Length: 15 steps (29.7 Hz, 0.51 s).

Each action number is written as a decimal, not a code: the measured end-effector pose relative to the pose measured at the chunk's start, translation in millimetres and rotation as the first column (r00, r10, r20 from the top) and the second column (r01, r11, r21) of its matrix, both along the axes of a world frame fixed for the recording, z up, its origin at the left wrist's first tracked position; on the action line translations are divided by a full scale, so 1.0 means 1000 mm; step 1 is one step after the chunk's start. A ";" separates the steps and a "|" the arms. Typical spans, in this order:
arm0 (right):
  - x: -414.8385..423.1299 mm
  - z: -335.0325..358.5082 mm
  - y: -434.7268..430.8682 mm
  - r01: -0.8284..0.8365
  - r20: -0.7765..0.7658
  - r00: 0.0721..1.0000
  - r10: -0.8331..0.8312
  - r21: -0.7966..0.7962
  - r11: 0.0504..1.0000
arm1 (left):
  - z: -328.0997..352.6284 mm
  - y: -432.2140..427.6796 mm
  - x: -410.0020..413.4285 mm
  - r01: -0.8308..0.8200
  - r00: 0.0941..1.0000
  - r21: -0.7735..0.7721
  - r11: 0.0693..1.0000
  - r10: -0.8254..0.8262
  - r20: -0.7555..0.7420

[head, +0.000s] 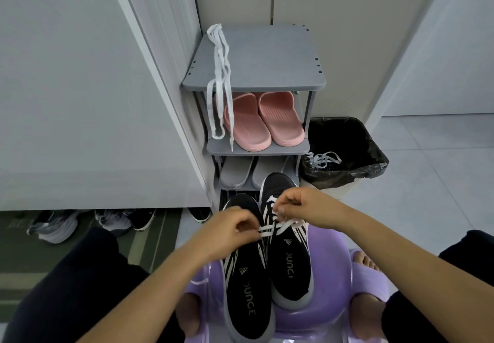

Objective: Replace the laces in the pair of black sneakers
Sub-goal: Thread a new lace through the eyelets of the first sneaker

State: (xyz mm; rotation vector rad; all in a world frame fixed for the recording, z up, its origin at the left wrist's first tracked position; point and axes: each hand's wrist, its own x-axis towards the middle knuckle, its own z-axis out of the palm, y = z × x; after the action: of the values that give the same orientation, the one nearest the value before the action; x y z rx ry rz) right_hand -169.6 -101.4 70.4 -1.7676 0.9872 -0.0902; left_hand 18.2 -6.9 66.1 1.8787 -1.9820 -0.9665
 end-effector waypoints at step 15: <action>-0.024 -0.014 0.001 0.218 -0.093 0.974 -0.207 0.136 0.966 | 0.009 0.003 0.024 -0.098 0.963 0.403 0.910 0.189 -0.193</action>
State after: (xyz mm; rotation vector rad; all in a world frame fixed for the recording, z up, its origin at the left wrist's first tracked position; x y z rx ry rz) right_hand -193.3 -99.9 56.4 -1.5381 1.2085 -0.0829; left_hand 42.6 -3.8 75.2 1.9627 -1.5788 -1.5471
